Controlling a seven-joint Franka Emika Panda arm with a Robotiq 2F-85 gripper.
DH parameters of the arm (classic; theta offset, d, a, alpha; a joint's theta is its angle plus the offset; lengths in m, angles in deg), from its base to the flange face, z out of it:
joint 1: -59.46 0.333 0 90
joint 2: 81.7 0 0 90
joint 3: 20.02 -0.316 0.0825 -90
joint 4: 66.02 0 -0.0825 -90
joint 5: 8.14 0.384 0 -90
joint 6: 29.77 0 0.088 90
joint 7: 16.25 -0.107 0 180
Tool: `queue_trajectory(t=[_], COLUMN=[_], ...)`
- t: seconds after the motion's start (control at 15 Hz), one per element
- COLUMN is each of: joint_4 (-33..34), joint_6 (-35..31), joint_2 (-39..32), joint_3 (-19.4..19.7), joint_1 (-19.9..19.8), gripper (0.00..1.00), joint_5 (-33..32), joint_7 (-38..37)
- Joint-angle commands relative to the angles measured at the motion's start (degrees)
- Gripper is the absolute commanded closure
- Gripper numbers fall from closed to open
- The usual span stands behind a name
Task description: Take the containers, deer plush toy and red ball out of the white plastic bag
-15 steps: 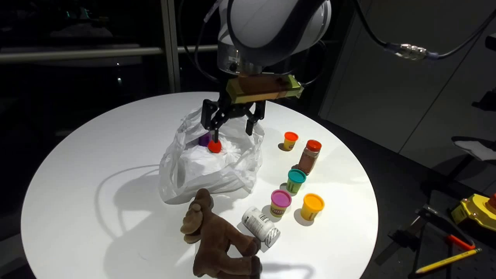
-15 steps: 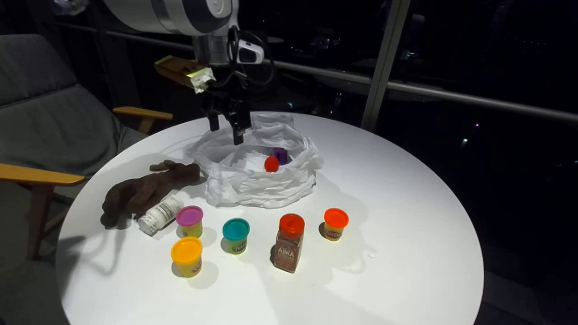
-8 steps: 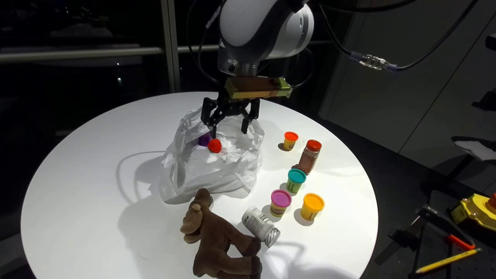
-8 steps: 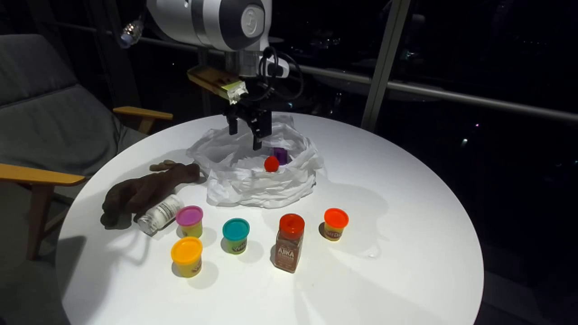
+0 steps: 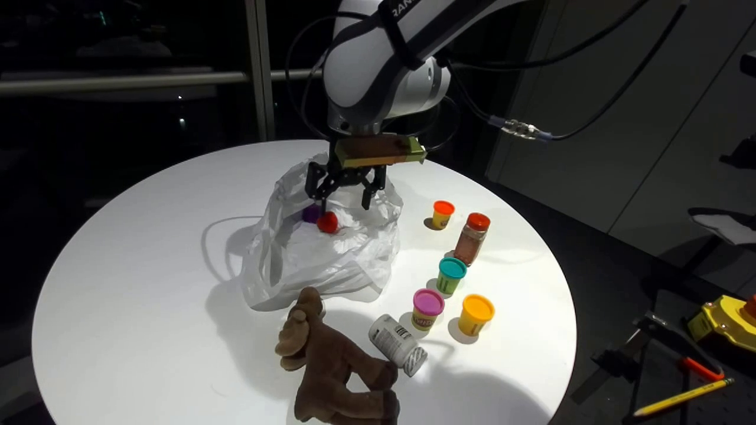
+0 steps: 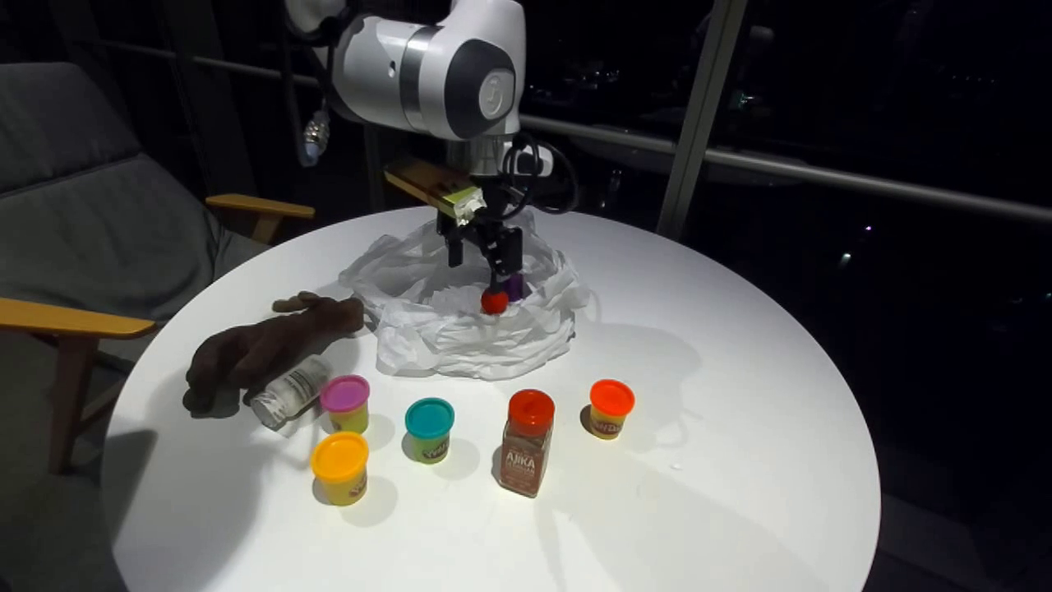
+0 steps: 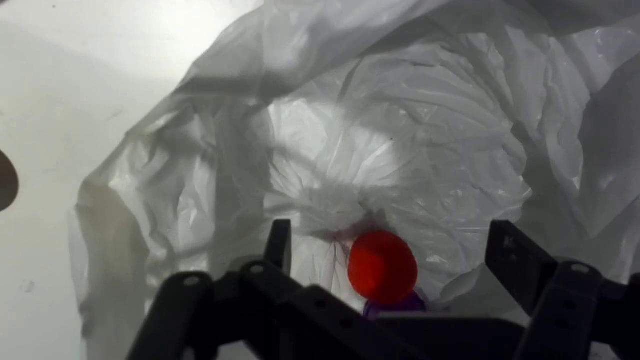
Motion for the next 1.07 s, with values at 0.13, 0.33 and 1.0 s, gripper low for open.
queue_trajectory(t=[0.13,0.33,1.0], joint_4=[12.01,16.39,27.93], joint_6=[1.81,3.45,5.48], joint_2=[-7.59,-11.18,-19.69], joint_3=[0.59,0.32,1.07], joint_1=[-0.76,-1.07,-0.3], gripper=[0.0,0.0,0.42], joint_5=[0.86,1.19,0.44], joint_7=[0.74,0.52,-0.6])
